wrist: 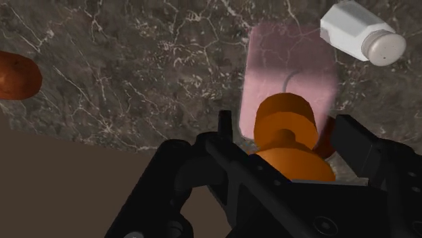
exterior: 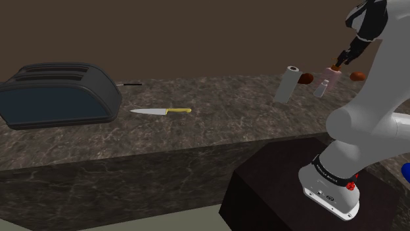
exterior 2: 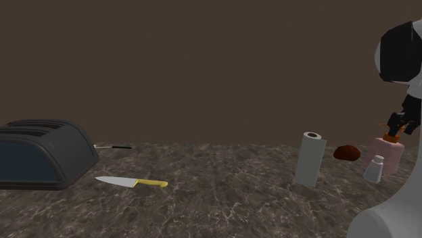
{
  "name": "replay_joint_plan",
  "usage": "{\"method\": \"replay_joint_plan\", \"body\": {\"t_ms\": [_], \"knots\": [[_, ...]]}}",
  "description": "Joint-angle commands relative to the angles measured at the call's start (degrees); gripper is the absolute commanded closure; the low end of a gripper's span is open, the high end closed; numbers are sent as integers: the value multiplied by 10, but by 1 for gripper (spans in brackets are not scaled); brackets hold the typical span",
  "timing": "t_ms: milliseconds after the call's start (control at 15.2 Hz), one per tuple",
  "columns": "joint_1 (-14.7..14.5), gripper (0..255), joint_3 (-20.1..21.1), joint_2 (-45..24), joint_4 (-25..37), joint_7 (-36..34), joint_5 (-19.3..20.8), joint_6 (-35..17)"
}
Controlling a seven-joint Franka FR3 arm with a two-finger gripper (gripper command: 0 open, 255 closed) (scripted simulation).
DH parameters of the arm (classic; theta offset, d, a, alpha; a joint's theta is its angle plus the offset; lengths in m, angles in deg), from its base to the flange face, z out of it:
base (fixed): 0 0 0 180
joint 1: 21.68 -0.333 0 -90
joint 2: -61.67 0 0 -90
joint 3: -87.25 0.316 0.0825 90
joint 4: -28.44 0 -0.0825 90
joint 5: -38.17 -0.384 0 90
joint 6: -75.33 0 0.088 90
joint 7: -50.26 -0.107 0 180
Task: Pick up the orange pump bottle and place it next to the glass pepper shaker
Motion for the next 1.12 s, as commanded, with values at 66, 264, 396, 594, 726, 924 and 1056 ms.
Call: {"method": "replay_joint_plan", "body": {"t_ms": [66, 264, 396, 594, 726, 924, 1056], "knots": [[0, 0, 0, 0, 0, 0, 0, 0], [0, 0, 0, 0, 0, 0, 0, 0], [-2, 0, -6, 17, 12, -6, 10, 28], [-2, 0, -11, 31, 26, -11, 19, 54], [-2, 0, -11, 31, 26, -11, 19, 54], [-2, 0, -11, 31, 26, -11, 19, 54], [-2, 0, -11, 31, 26, -11, 19, 54]]}}
